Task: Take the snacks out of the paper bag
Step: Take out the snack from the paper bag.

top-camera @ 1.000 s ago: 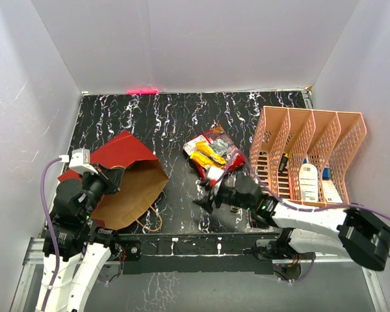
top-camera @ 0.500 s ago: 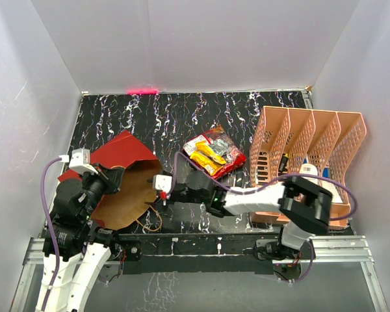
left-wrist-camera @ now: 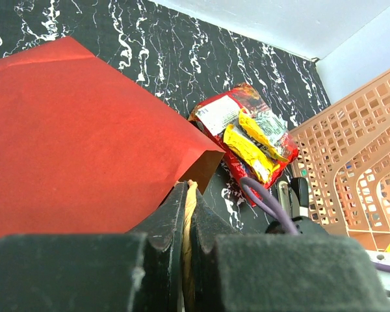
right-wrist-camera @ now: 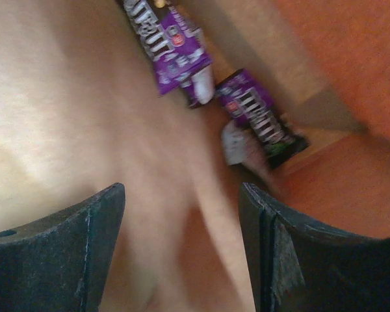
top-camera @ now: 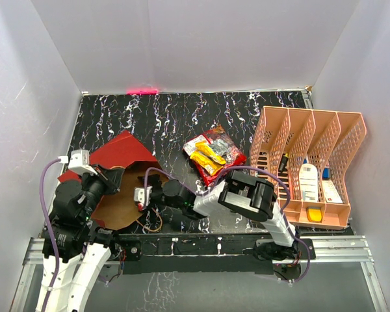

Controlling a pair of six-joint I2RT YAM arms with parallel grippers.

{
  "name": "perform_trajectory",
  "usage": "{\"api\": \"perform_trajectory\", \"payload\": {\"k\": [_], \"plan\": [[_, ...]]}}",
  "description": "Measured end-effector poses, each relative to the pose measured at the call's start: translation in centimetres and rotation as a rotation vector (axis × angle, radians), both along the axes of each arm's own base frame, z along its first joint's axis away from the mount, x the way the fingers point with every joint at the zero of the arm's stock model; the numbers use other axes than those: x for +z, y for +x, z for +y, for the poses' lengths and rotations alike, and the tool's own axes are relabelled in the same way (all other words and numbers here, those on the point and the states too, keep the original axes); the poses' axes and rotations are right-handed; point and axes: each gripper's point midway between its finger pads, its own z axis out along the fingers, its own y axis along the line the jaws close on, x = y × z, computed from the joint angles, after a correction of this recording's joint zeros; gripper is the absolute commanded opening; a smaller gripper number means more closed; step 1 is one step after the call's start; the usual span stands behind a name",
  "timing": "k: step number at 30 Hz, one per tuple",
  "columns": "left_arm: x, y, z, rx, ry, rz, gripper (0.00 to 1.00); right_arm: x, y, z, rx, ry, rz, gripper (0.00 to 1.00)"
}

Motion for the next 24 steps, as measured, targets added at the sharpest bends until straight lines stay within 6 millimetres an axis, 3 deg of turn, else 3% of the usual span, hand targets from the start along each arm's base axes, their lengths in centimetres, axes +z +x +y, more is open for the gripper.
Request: {"api": "perform_trajectory", "payload": {"k": [6,14,19,24], "plan": [[0.3,-0.3,0.1,0.001,-0.006,-0.017,0.00,1.9,3.8,2.3,-0.047,-0.120,-0.328,0.77],[0.8,-0.7,0.1,0.001,-0.014,-0.041,0.00,-1.7,8.8,3.5,-0.111,-0.365,-0.553,0.78],[0.8,-0.7,0.1,0.001,-0.015,-0.043,0.00,-1.1,11.9,4.8,-0.168,-0.424,-0.665,0.77],[0.8,-0.8,0.1,0.001,-0.016,-0.046,0.00,-1.4,14.1,5.8,-0.198,-0.469,-0.737,0.60]]}}
